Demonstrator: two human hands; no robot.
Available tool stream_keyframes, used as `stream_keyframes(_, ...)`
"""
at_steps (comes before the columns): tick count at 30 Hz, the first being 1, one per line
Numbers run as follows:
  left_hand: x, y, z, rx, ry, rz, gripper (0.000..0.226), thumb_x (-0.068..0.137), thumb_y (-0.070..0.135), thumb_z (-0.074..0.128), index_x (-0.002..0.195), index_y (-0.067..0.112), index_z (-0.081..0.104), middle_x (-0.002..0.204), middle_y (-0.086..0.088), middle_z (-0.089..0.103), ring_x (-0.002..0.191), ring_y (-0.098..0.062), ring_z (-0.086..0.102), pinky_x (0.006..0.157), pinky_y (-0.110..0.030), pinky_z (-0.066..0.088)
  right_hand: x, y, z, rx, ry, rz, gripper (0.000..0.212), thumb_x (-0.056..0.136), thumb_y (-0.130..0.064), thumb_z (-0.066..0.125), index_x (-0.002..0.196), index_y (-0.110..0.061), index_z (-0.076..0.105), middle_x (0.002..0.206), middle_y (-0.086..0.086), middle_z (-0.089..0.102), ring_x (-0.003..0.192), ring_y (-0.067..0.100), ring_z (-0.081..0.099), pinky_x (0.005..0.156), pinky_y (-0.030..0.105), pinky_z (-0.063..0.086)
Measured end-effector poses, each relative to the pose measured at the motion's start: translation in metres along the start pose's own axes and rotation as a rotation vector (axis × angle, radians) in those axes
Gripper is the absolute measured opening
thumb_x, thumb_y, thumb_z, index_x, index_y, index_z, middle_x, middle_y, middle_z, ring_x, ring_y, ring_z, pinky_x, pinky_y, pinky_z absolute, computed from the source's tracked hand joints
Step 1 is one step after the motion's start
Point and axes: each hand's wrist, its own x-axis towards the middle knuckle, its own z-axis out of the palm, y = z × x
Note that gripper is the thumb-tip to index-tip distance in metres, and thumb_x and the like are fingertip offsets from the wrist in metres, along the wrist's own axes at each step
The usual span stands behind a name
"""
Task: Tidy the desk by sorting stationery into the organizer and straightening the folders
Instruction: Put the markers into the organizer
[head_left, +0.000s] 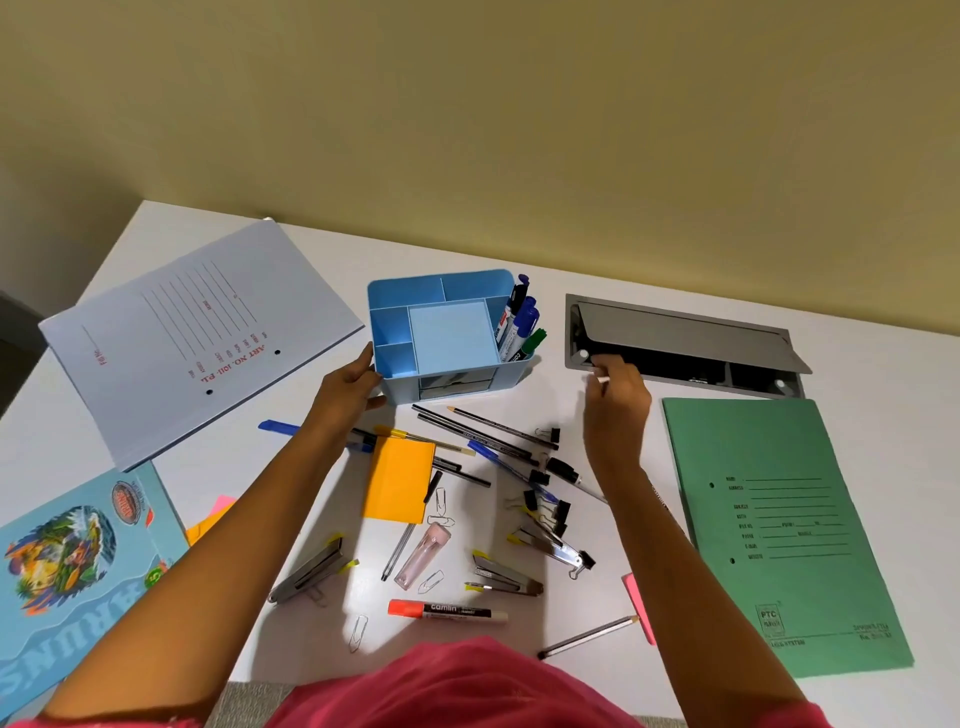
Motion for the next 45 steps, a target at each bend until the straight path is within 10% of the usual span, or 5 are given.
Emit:
stream_keyframes(6, 0.0, 0.001, 0.0, 0.007, -0.007, -0.002, 0.049, 0.099, 0.028, 0.045, 0.146, 0.032, 0.032, 0.144, -0.006, 0.048, 0.12, -0.027, 0.057, 0.091, -0.032, 0.034, -0.038, 0.065, -0.012, -0.322, -0.445, 0.475, 0.033, 0.088, 0.002, 0.056, 0.121, 0.005, 0.055, 0.115, 0.026, 0.059, 0.106, 0.038, 0.053, 0.089, 0.043, 0.051)
stream_keyframes(11, 0.0, 0.002, 0.0, 0.019, -0.006, -0.007, 0.049, 0.099, 0.029, 0.045, 0.146, 0.033, 0.031, 0.145, -0.006, 0.047, 0.121, -0.027, 0.056, 0.097, -0.034, 0.036, -0.046, 0.081, -0.017, -0.387, -0.547, 0.459, 0.026, 0.088, 0.0, 0.058, 0.114, 0.002, 0.054, 0.112, 0.022, 0.058, 0.102, 0.034, 0.056, 0.084, 0.045, 0.054)
stream_keyframes(27, -0.002, 0.002, 0.0, 0.013, -0.008, -0.012, 0.047, 0.1, 0.028, 0.043, 0.146, 0.033, 0.033, 0.143, -0.005, 0.048, 0.122, -0.027, 0.055, 0.092, -0.034, 0.032, 0.033, -0.04, -0.029, 0.297, 0.336, -0.076, 0.018, 0.088, -0.01, 0.066, 0.102, 0.002, 0.064, 0.094, 0.014, 0.067, 0.085, 0.012, 0.062, 0.08, 0.013, 0.052)
stream_keyframes(45, 0.0, 0.001, 0.0, 0.024, -0.006, -0.02, 0.047, 0.1, 0.029, 0.043, 0.146, 0.034, 0.033, 0.145, -0.004, 0.047, 0.123, -0.026, 0.055, 0.089, -0.034, 0.031, 0.029, -0.042, 0.028, 0.291, -0.105, 0.041, 0.024, 0.094, -0.007, 0.056, 0.117, -0.003, 0.062, 0.11, 0.013, 0.063, 0.092, 0.013, 0.058, 0.084, 0.025, 0.052)
